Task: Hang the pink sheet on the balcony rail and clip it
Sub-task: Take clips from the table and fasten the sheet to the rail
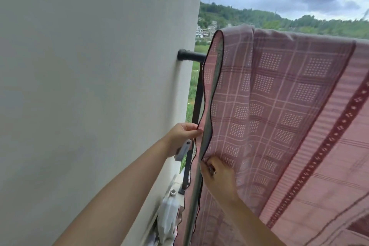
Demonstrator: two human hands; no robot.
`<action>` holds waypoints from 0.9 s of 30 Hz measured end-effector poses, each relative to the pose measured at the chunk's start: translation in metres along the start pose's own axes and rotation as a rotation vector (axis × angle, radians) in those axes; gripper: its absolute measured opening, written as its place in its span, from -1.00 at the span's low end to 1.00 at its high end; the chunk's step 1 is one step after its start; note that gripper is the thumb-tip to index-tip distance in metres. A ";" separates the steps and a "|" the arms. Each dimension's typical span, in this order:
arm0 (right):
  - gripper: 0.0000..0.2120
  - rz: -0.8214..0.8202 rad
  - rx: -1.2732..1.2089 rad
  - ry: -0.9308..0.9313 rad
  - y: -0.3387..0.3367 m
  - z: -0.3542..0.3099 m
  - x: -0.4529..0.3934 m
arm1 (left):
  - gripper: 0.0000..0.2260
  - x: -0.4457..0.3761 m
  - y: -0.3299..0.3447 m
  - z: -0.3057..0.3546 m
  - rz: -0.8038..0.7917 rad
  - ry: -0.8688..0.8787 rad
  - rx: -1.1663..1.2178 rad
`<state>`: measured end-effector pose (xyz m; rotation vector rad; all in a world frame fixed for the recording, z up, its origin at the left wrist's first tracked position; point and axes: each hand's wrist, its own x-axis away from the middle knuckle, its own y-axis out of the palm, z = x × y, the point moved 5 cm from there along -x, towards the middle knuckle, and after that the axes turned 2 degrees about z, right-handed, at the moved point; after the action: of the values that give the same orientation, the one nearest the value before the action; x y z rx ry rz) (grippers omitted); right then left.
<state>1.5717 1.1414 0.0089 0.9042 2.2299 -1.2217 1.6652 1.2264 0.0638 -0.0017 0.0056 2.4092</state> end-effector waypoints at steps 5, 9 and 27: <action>-0.72 0.047 0.074 -0.115 -0.004 0.000 -0.002 | -0.81 0.011 -0.015 -0.015 0.246 0.183 0.005; -0.76 -0.009 0.082 -0.297 -0.001 -0.017 0.005 | -0.75 0.028 -0.018 -0.025 0.303 0.271 -0.016; -0.80 -0.279 -0.144 -0.023 -0.042 0.021 0.022 | -0.90 0.044 0.020 -0.029 0.473 0.434 -0.445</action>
<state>1.5272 1.1139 0.0075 0.5344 2.4493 -1.1606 1.6195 1.2409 0.0343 -0.8063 -0.3658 2.7730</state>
